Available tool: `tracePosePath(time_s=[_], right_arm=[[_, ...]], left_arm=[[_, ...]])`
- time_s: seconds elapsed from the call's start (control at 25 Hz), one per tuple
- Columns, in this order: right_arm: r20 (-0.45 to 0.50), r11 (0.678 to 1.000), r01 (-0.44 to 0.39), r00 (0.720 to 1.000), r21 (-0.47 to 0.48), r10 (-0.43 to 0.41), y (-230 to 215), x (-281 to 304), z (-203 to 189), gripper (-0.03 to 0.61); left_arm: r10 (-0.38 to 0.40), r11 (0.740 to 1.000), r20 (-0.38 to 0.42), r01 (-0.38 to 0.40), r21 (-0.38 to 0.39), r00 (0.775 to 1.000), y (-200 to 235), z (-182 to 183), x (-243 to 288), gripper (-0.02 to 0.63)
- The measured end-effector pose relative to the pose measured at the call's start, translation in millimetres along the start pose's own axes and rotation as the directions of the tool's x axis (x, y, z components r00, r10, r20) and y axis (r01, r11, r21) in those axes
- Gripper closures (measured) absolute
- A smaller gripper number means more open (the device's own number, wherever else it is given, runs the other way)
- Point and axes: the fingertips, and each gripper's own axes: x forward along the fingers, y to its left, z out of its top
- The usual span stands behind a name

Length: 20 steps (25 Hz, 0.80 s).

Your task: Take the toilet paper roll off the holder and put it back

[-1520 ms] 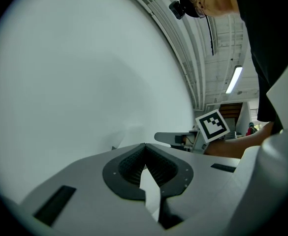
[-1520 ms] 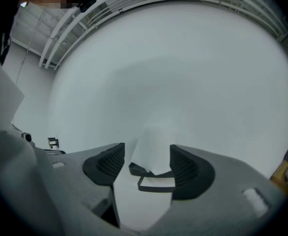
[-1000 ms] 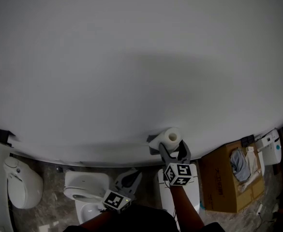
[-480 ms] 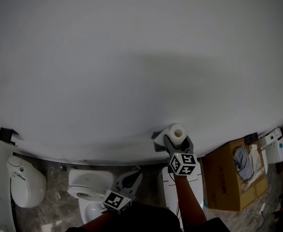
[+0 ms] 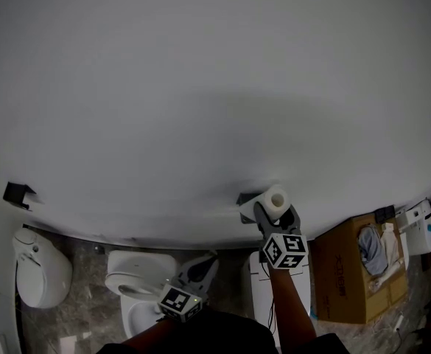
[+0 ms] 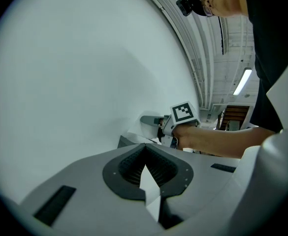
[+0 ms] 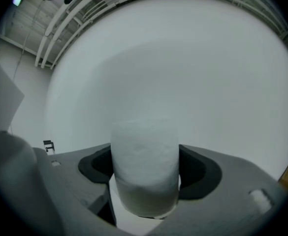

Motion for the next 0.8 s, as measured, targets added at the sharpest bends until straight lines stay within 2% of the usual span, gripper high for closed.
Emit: tracePosePath(time_s=[0.16, 0.44, 0.68, 0.8], right_arm=[[0.034, 0.999, -0.009, 0.999, 0.044, 0.008, 6, -37, 17, 0.219], [0.055, 1.0, -0.028, 0.998, 0.013, 0.027, 19, -119, 29, 0.219], [0.051, 0.999, -0.037, 0.998, 0.009, 0.036, 23, -194, 8, 0.219], [0.038, 0.999, -0.043, 0.998, 0.017, 0.042, 25, -230, -10, 0.219]], left_arm=[[-0.001, 1.0, 0.007, 0.0, 0.015, 1.0, -16, 1, -10, 0.601], [0.035, 0.999, 0.056, -0.036, 0.014, 0.998, -43, 10, -37, 0.601], [0.093, 0.994, 0.084, -0.098, 0.055, 0.992, -72, 4, -63, 0.601], [0.122, 0.987, 0.065, -0.128, 0.097, 0.99, -95, -6, -77, 0.601]])
